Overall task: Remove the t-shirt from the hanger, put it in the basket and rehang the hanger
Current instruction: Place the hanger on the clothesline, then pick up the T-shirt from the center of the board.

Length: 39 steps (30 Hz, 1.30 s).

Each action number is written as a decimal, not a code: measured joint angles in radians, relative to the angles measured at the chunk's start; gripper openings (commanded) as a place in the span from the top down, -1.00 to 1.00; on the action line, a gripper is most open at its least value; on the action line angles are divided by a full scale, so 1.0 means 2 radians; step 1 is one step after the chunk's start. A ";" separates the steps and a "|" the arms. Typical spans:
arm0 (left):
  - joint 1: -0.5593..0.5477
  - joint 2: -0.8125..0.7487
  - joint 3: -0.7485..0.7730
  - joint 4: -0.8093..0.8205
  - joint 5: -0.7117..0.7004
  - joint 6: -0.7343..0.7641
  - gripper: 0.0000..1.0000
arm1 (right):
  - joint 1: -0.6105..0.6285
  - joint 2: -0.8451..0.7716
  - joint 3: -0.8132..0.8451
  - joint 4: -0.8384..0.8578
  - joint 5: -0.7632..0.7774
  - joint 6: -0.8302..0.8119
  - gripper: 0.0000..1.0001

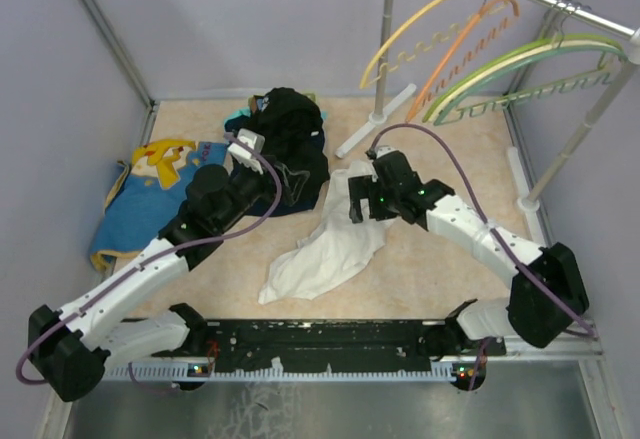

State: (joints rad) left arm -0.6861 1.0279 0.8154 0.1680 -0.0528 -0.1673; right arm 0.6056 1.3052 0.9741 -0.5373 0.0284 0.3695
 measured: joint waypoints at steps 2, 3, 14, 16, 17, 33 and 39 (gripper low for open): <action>0.000 -0.010 -0.007 -0.002 -0.001 -0.001 -0.99 | 0.000 0.017 0.000 0.020 0.002 0.002 -0.92; 0.000 -0.015 -0.011 -0.002 -0.002 -0.001 -0.99 | 0.000 0.027 0.000 0.030 0.003 0.004 -0.92; 0.000 -0.062 -0.043 -0.003 -0.043 0.005 -0.98 | 0.001 0.137 0.005 0.071 0.010 0.009 -0.91; 0.000 -0.068 -0.048 -0.001 -0.055 0.005 -0.98 | 0.003 0.152 0.014 0.074 0.011 0.009 -0.90; 0.000 -0.071 -0.052 -0.001 -0.061 0.005 -0.98 | 0.006 0.161 0.020 0.074 0.012 0.009 -0.90; 0.000 -0.114 -0.081 0.009 -0.138 0.007 -0.99 | 0.043 0.212 0.040 0.076 0.011 0.013 0.65; 0.000 -0.127 -0.082 0.009 -0.160 0.010 -0.99 | 0.043 0.211 0.036 0.073 0.001 0.011 1.00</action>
State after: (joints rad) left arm -0.6857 0.7746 0.6510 0.1864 -0.3737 -0.1478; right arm 0.6922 1.7271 1.0470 -0.3908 0.0303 0.3916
